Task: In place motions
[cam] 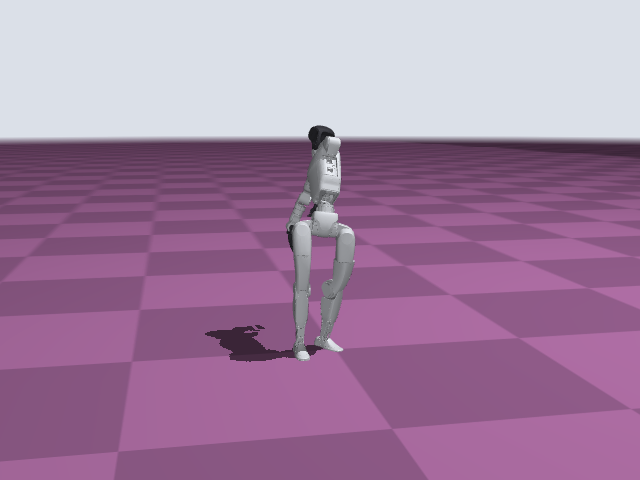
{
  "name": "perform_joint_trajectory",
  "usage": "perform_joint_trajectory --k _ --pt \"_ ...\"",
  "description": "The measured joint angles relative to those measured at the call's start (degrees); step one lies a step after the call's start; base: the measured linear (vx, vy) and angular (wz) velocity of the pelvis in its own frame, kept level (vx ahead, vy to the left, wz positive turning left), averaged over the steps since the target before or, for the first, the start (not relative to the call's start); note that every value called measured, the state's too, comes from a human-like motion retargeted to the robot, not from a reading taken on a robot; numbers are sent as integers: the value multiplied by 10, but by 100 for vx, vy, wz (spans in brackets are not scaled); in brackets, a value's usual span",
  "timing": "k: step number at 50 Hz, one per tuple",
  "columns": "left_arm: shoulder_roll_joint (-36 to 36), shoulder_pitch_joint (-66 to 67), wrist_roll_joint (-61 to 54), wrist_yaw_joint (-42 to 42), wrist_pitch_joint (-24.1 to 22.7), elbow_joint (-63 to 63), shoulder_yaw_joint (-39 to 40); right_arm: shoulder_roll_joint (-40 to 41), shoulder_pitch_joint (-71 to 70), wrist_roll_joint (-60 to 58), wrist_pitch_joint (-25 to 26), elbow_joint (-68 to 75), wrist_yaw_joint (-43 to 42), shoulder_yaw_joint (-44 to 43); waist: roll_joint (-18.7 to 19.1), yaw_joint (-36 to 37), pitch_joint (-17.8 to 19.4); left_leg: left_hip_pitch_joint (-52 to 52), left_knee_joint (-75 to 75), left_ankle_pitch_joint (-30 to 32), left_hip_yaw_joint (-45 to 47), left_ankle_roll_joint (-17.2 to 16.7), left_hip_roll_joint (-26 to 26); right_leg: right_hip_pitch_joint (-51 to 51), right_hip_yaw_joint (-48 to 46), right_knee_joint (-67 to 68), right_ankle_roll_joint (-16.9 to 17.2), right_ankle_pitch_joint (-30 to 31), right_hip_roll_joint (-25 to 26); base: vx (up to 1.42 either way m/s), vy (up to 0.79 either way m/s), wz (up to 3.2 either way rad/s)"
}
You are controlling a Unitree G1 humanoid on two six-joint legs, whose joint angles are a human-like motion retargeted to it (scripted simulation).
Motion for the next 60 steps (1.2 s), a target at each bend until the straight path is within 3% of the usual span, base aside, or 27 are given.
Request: perform_joint_trajectory --k 11,30,40,60 --pt "0 0 5 -24 -14 -27 0 0 13 9 8 54 -5 0 -1 -59 2 5 3 -8 50 -14 23 -5 38 -15 -4 20 34 -6 -2 -42" --pt "0 0 8 -39 -11 -27 0 0 8 22 -7 30 -4 0 0 -45 18 6 10 -6 37 -13 23 9 30 -26 -15 17 32 0 1 8" --pt "0 0 12 -39 -11 -26 0 0 0 22 -3 13 -5 0 2 19 23 -6 16 3 -33 6 3 37 -24 -31 -23 -5 2 7 5 71" --pt "0 0 11 -16 0 13 0 0 -4 14 -6 -5 11 0 1 171 11 -54 14 55 -283 66 -92 111 -215 -46 -18 -62 -74 9 6 102"
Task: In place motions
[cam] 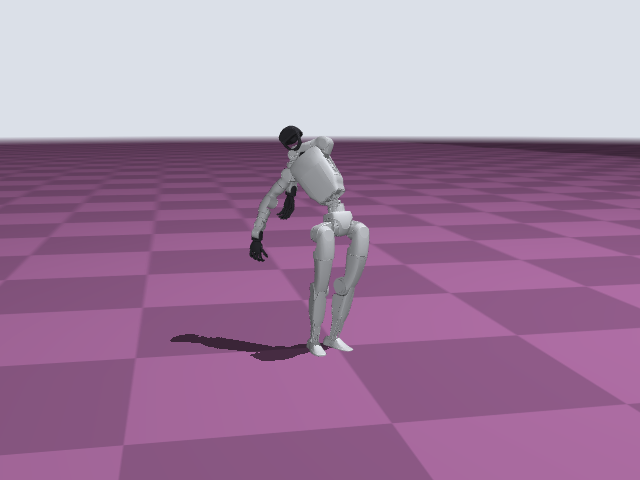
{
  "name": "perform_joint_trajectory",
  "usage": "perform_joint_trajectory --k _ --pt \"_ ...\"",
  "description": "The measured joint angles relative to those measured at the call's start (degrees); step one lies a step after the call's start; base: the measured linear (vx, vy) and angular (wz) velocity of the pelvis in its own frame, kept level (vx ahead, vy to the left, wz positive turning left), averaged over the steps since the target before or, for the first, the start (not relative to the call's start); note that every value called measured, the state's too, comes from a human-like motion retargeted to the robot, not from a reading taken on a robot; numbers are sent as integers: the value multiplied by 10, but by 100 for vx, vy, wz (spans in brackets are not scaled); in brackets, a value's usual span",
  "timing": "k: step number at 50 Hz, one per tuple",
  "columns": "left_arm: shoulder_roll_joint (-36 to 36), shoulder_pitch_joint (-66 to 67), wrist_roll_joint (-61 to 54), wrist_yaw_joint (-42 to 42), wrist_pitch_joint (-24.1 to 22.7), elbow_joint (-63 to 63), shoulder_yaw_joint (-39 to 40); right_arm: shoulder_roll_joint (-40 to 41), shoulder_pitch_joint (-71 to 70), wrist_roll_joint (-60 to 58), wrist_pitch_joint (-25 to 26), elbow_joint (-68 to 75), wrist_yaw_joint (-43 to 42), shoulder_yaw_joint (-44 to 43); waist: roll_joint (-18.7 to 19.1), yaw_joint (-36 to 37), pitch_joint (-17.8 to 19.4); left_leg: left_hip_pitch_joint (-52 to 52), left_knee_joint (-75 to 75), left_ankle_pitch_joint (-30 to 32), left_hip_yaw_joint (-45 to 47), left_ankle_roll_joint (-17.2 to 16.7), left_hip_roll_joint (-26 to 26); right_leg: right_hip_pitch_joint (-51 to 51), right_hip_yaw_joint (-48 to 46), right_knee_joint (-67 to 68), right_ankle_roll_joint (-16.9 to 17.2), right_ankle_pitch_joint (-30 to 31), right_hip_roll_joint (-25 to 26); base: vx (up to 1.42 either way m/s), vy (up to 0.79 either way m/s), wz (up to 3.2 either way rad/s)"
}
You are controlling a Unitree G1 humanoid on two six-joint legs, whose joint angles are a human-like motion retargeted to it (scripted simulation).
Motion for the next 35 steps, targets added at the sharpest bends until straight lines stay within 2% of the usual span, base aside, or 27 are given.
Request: perform_joint_trajectory --k 10,18,27,35 --pt "0 0 -23 14 4 20 0 0 0 -2 -2 -3 5 0 -2 62 -11 -16 -3 29 -97 14 -46 20 -84 -2 12 -13 -31 4 6 82" --pt "0 0 -31 29 7 38 0 0 0 -9 -13 -33 12 0 -2 82 -22 -20 -7 34 -111 15 -59 16 -101 0 17 -13 -44 1 1 15" --pt "0 0 -37 40 5 50 0 0 2 -17 -23 -67 23 0 -3 47 -38 -10 -11 17 -58 11 -38 -8 -48 10 17 0 -39 -4 -9 -52" --pt "0 0 -44 42 0 43 0 0 0 -19 -18 -65 25 0 -2 -24 -44 19 -17 -14 54 -9 8 -45 45 31 17 17 -16 -10 -12 -119"
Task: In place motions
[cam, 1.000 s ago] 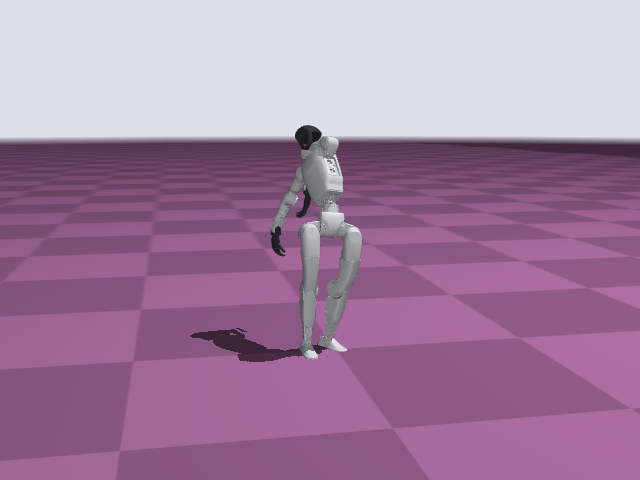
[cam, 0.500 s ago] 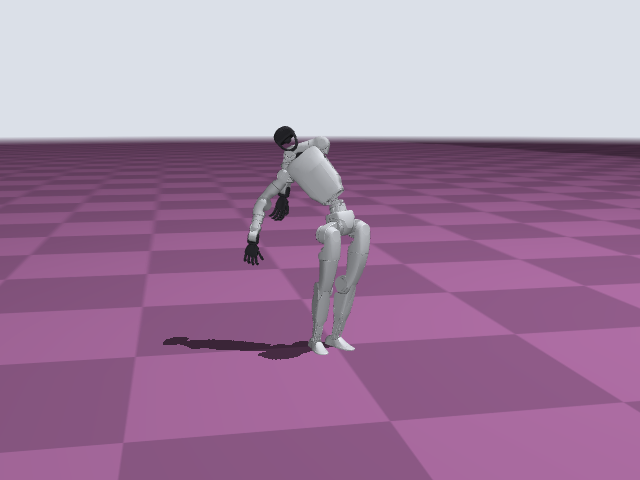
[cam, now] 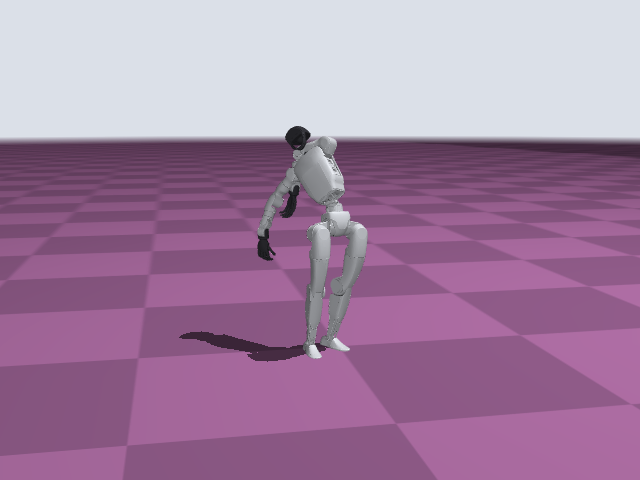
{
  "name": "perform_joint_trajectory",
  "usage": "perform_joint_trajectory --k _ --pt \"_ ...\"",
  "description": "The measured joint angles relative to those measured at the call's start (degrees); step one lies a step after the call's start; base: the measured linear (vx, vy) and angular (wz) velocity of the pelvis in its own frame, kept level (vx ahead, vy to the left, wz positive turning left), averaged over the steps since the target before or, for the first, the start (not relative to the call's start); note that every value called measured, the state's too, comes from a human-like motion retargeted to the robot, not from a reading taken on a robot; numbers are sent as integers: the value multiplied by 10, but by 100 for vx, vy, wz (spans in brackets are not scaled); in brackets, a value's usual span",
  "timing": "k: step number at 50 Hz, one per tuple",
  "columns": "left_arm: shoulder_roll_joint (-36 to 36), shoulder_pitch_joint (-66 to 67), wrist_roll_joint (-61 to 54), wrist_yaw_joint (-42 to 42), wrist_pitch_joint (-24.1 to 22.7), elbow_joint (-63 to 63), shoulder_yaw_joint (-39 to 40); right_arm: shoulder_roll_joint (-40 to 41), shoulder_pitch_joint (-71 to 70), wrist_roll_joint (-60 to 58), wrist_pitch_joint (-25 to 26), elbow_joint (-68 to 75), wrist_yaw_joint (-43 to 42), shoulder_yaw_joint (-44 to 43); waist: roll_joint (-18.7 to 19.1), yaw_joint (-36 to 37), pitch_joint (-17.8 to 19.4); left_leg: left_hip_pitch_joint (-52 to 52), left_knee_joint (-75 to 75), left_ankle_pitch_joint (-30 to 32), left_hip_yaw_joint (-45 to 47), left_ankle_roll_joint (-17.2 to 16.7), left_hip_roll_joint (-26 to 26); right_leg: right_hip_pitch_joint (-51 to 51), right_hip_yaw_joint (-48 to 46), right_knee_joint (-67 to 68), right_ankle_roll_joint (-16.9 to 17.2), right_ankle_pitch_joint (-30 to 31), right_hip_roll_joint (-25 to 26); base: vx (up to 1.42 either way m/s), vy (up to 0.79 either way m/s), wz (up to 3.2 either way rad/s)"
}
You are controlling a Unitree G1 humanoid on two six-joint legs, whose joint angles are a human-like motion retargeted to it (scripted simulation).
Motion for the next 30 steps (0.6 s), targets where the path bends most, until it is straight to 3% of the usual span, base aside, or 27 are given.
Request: perform_joint_trajectory --k 17,30 --pt "0 0 -19 2 -2 -31 0 0 0 41 29 16 -40 0 -3 -215 -8 52 22 -62 317 -87 108 -87 207 17 19 72 117 -20 -6 -179" --pt "0 0 -3 55 10 -51 0 0 0 138 53 154 -22 0 -4 -244 -98 87 22 -57 534 -142 125 -127 340 42 30 96 210 -18 0 -164"
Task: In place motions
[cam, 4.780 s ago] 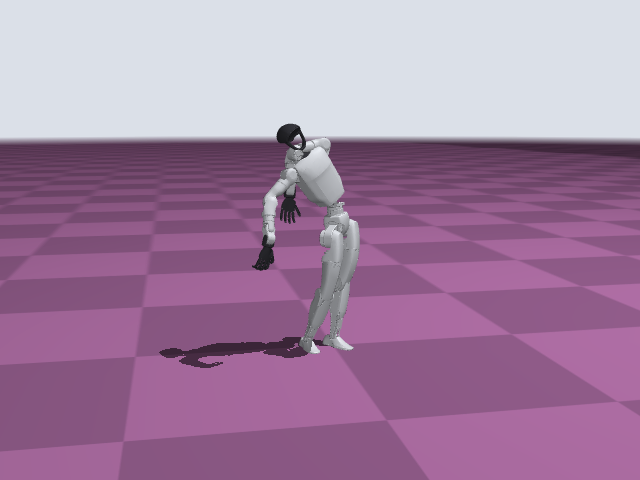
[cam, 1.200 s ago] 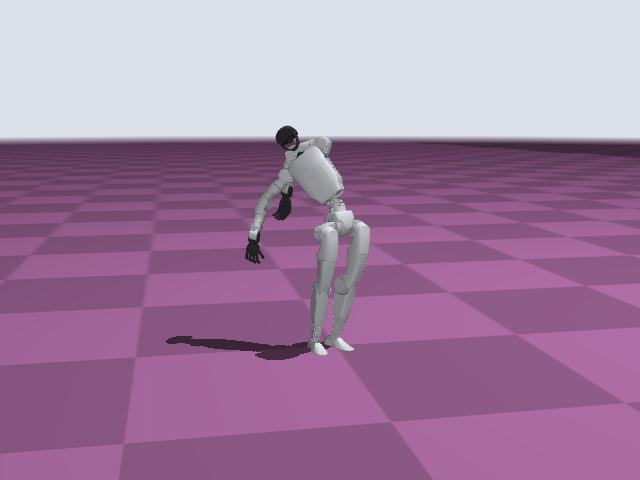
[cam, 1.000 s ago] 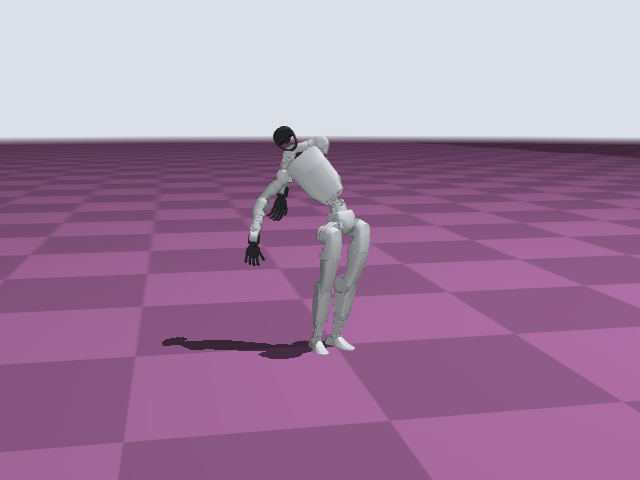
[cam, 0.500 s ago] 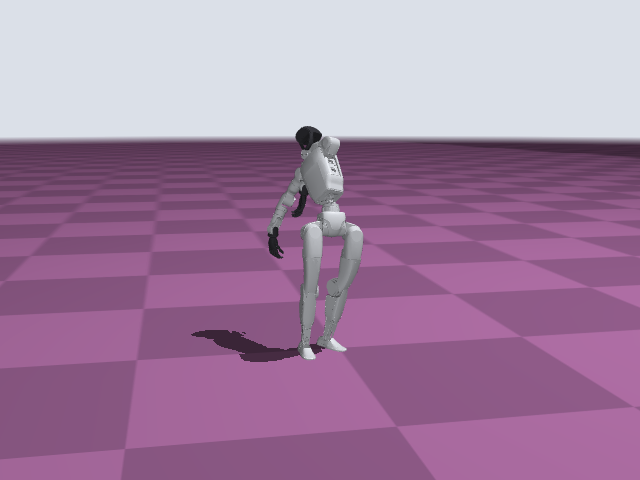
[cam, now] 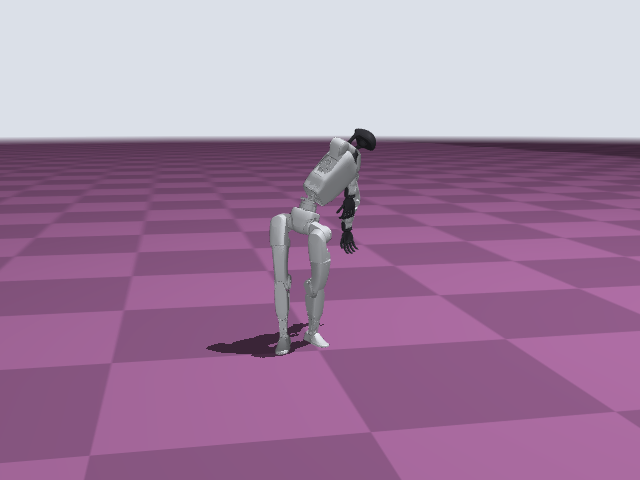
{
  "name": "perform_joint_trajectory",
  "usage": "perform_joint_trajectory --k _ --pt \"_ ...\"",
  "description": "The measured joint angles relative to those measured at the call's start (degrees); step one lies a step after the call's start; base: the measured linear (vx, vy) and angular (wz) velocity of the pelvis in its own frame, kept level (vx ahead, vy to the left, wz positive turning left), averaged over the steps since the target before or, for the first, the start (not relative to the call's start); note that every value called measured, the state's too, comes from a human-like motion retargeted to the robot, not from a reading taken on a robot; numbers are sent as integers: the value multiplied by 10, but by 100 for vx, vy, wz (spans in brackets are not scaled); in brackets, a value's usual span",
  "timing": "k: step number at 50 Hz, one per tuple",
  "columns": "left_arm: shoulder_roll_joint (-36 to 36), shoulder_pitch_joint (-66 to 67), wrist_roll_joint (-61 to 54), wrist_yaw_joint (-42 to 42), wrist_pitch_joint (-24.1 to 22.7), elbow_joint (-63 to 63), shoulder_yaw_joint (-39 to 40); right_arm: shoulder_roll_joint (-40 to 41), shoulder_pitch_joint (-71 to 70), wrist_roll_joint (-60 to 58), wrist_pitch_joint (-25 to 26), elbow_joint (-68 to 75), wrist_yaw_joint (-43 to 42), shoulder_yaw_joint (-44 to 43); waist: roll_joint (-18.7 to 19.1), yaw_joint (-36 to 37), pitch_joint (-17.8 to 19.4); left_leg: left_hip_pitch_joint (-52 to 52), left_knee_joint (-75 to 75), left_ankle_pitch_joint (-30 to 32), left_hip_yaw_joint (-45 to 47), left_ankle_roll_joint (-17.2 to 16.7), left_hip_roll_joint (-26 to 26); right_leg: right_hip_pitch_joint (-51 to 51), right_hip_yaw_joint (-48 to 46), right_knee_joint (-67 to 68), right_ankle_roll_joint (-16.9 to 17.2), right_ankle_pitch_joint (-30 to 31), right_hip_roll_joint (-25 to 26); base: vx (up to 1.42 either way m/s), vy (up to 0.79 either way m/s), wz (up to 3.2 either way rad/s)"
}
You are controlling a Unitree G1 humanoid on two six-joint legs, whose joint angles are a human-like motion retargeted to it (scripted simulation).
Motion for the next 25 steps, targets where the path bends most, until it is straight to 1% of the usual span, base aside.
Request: perform_joint_trajectory --k 7,12,17,25 --pt "0 0 21 13 0 -18 0 0 0 28 11 111 -5 0 -1 -3 -56 5 7 5 44 -11 1 -10 12 1 20 1 10 -11 0 -74" --pt "0 0 28 8 -1 -17 0 0 0 39 6 151 2 0 -1 -4 -79 7 13 7 67 -18 1 -13 15 -4 32 -3 12 -8 3 -64" --pt "0 0 46 6 3 -8 0 0 0 40 -7 162 13 0 0 -5 -85 10 14 7 85 -24 0 -13 20 -6 40 -7 17 -4 4 -43" --pt "0 0 69 -1 2 -6 0 0 0 21 -22 166 26 0 1 -3 -76 17 11 9 78 -27 2 -3 18 0 22 -10 20 2 2 15"
